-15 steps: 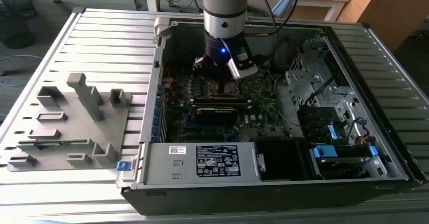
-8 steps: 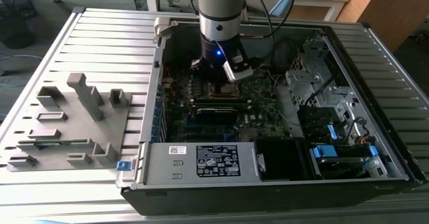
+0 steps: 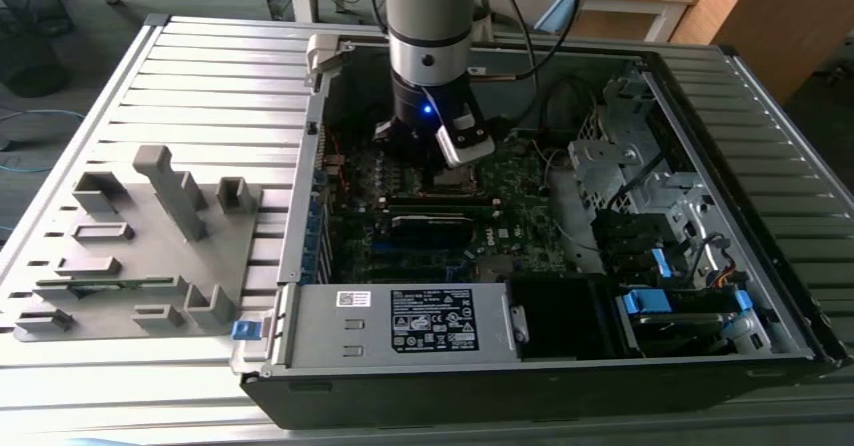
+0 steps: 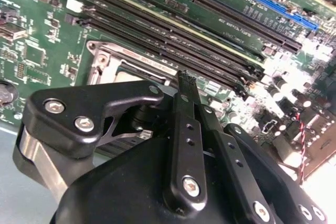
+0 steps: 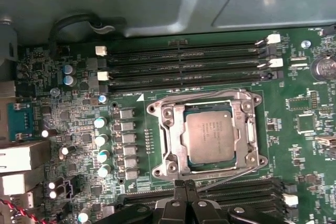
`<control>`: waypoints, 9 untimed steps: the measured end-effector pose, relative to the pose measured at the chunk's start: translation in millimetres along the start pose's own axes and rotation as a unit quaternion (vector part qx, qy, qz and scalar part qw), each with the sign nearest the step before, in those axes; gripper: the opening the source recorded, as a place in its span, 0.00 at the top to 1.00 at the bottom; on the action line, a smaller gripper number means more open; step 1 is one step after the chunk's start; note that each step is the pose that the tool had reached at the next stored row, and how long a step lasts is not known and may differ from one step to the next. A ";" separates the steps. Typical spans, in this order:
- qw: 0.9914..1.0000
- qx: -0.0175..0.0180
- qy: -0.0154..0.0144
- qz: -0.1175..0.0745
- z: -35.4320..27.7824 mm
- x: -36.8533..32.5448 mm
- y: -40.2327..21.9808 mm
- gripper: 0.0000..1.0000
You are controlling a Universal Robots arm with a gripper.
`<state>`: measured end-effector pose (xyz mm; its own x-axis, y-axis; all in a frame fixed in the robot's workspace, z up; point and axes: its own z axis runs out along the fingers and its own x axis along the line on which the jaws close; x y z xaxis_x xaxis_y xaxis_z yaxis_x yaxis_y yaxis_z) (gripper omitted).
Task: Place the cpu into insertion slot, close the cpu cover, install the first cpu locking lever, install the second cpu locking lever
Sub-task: 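Install the second cpu locking lever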
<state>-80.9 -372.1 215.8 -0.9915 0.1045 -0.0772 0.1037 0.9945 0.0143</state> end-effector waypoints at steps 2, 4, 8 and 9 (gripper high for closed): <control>1.000 0.000 0.000 0.000 1.0 1.5 -0.2 0.90; 1.000 0.000 0.000 0.000 1.2 2.1 -0.3 0.90; 1.000 0.000 0.000 0.000 1.4 2.1 -0.3 0.90; 1.000 0.000 0.000 0.000 1.4 2.1 -0.3 0.90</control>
<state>-82.9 -372.2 214.3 -0.9915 0.1044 -0.0772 0.1037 0.9945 0.0141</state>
